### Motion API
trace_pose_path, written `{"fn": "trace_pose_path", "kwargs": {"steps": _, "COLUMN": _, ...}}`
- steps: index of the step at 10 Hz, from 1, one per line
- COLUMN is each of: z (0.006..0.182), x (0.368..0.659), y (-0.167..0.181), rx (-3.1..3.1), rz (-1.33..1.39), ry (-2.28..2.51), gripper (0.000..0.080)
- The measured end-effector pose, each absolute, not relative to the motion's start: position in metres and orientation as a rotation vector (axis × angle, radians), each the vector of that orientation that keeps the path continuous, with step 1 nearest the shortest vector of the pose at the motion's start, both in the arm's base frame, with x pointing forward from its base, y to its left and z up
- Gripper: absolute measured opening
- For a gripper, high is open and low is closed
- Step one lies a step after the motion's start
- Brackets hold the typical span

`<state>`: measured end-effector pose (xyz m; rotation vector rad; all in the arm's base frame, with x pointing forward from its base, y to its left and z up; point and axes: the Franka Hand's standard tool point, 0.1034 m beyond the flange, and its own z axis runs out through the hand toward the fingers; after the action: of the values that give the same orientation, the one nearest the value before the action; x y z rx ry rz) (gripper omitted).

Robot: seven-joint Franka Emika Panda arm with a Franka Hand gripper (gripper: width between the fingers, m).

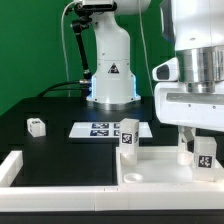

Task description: Assemble square table

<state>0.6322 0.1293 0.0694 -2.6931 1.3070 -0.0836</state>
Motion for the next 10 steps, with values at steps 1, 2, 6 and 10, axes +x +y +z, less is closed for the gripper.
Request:
{"fn": "trace_pose_path", "kwargs": {"steps": 1, "z": 0.070, "x": 0.633, "y": 0.127, "rx": -2.802, "rz": -0.107, "ry": 1.091, "gripper": 0.0649}}
{"fn": "trace_pose_path", "kwargs": {"steps": 2, "z": 0.070, "x": 0.635, "y": 0.121, "rx": -2.948, "rz": -0.145, "ry": 0.728, "gripper": 0.0649}}
{"fn": "trace_pose_path", "kwargs": {"steps": 6, "z": 0.070, "x": 0.635, "y": 0.118, "rx": -3.000, "rz": -0.153, "ry": 0.572, "gripper": 0.0392}}
{"fn": "trace_pose_path", "kwargs": {"steps": 10, "z": 0.068, "x": 0.634, "y": 0.113, "rx": -2.884, "rz": -0.131, "ry": 0.985, "gripper": 0.0290}}
